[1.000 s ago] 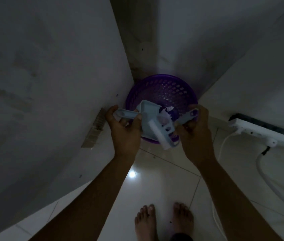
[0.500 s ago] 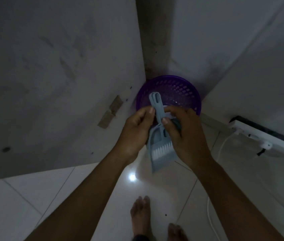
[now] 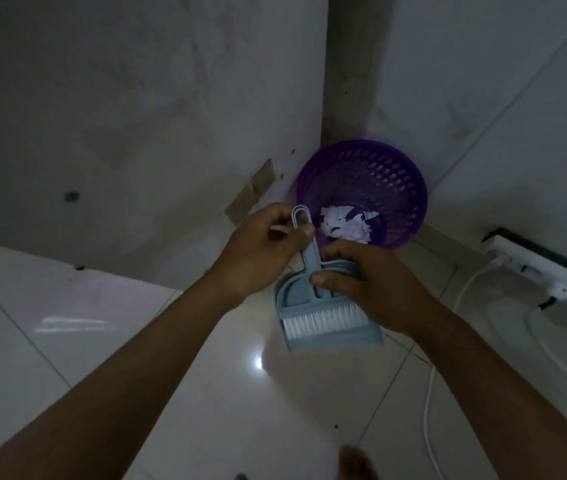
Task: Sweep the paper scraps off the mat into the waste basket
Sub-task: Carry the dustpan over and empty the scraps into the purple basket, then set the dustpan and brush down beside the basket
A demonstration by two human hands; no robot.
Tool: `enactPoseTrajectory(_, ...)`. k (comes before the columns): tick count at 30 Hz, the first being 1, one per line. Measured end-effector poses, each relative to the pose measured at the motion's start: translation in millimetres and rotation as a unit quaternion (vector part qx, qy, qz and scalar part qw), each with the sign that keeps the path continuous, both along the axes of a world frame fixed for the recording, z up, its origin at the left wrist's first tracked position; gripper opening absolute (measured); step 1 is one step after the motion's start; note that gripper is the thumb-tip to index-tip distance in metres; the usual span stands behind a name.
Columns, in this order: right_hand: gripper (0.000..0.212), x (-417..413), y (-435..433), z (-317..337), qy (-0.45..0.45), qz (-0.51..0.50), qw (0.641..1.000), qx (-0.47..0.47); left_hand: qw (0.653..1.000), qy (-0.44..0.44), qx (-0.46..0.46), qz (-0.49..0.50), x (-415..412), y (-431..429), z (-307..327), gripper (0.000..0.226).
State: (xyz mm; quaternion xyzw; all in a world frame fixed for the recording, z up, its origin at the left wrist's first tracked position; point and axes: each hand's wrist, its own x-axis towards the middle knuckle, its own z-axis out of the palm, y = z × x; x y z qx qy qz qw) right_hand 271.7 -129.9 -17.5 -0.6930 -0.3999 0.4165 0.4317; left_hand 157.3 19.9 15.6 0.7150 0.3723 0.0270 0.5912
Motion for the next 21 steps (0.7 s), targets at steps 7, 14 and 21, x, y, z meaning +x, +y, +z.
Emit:
enactPoseTrajectory(7, 0.012, -27.4, 16.2, -89.0, -0.054, 0.055, 0.997, 0.030, 0.990, -0.022, 0.139, -0.007, -35.1, 12.4, -84.9, 0.006)
enactPoseTrajectory(14, 0.071, -58.9, 43.8, -239.3, -0.178, -0.031, 0.984, 0.013, 0.977, -0.012, 0.194, 0.092, -66.2, 27.1, -209.6, 0.008)
enactPoseTrajectory(21, 0.145, -116.3, 63.9, -343.1, -0.190, -0.061, 0.980, -0.021, 0.960, 0.001, 0.218, 0.174, -76.7, 28.8, -288.2, 0.011)
